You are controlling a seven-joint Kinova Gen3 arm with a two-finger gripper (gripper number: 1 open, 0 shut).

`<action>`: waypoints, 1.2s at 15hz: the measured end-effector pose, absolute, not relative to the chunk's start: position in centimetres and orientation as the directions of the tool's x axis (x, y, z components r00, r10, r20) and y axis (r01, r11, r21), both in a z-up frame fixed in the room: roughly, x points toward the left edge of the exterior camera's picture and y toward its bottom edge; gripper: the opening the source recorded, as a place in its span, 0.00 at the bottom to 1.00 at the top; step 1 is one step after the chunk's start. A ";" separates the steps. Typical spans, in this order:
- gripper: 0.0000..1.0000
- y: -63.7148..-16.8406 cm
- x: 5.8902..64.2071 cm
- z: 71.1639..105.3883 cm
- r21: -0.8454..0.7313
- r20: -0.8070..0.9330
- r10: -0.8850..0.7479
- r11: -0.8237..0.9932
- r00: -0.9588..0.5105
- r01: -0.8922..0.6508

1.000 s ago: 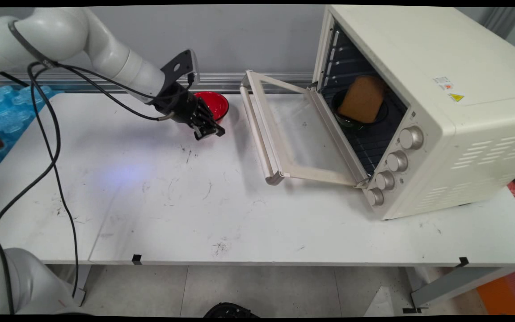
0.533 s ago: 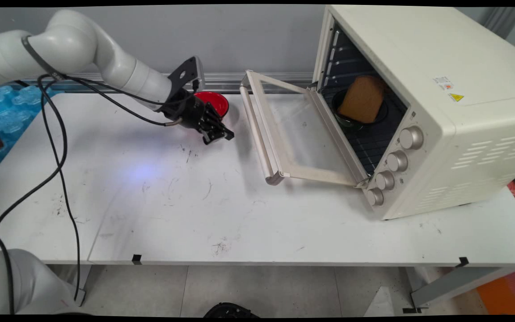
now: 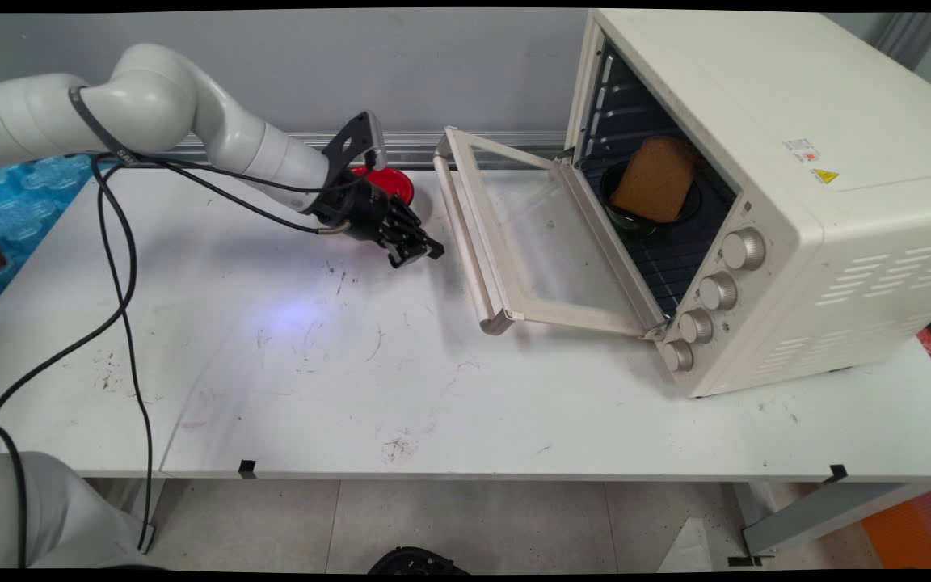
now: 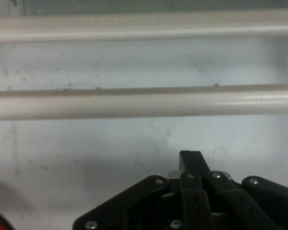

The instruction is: Close the oven

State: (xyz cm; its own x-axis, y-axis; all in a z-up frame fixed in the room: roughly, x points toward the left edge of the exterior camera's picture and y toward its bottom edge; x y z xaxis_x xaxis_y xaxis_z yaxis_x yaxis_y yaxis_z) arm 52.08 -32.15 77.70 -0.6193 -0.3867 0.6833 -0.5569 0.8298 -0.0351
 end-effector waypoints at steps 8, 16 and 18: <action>0.00 -32.3 50.9 77.6 -0.016 0.727 -0.378 0.826 -0.573 -0.564; 0.00 -32.3 50.3 78.1 -0.011 0.752 -0.364 0.826 -0.549 -0.563; 0.00 -32.2 50.3 78.4 -0.013 0.756 -0.360 0.827 -0.547 -0.562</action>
State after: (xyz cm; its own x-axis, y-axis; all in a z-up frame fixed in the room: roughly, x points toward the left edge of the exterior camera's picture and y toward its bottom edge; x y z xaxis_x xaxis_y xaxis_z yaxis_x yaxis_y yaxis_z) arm 50.29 -32.24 78.39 -0.5468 -0.3596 0.7561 -0.5616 0.8273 -0.0127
